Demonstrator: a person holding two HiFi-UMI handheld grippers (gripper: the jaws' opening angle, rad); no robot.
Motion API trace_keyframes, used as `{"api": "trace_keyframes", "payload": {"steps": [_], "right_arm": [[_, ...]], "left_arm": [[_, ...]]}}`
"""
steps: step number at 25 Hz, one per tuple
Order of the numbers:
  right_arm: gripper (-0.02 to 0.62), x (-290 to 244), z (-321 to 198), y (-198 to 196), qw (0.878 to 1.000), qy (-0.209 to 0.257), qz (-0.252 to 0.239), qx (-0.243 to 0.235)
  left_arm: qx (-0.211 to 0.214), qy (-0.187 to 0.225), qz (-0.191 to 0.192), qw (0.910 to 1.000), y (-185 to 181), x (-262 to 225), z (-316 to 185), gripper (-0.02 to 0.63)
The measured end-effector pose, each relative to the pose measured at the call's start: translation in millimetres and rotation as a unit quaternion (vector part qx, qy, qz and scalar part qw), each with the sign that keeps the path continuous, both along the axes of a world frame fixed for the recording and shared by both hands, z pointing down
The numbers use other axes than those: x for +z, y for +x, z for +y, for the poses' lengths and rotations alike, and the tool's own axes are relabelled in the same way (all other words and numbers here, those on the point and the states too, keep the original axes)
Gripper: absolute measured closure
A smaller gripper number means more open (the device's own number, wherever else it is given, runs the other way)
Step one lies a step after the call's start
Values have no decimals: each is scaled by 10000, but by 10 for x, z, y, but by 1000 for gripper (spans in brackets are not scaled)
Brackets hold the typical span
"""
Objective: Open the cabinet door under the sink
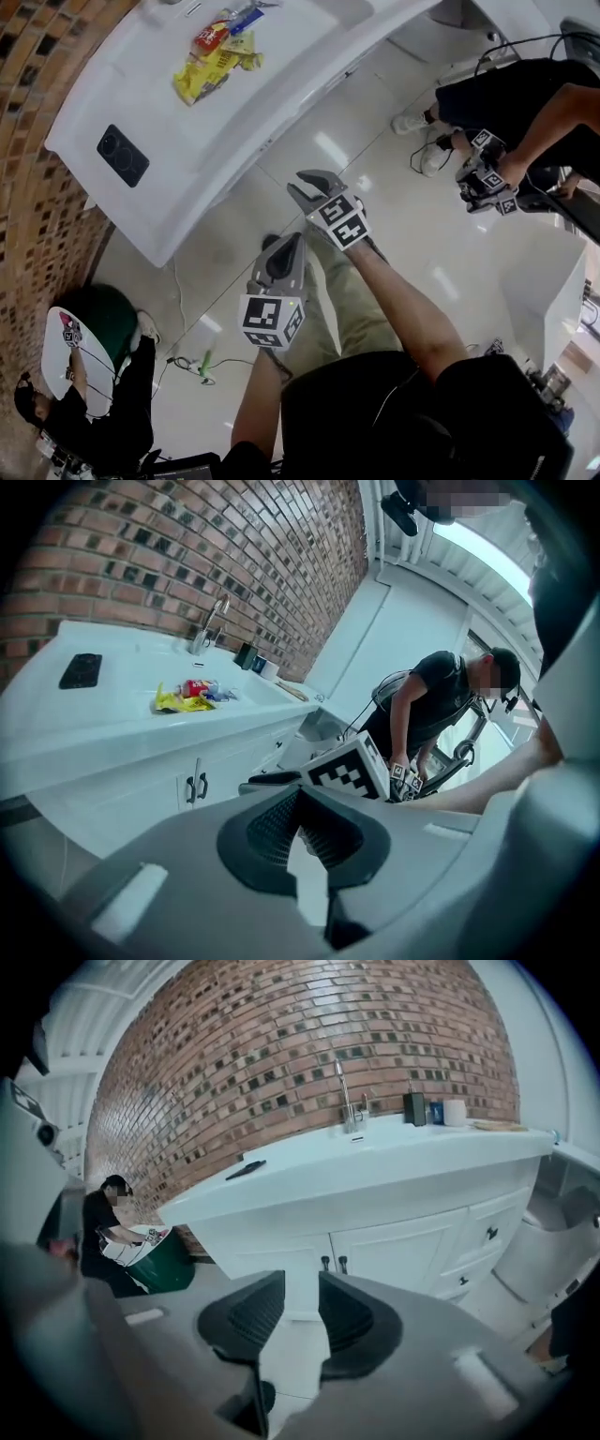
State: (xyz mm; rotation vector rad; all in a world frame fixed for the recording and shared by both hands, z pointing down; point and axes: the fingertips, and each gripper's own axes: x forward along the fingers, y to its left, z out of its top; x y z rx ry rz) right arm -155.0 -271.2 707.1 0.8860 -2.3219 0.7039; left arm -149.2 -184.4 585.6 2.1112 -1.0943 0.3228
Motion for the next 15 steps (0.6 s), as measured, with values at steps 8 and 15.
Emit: {"api": "trace_keyframes", "payload": {"steps": [8, 15], "right_arm": [[502, 884, -461, -168, 9990, 2, 316, 302], [502, 1350, -774, -282, 9972, 101, 524, 524]], "left_arm": [[403, -3, -144, 9991, 62, 300, 11, 591], [439, -170, -175, 9987, 60, 601, 27, 591]]}}
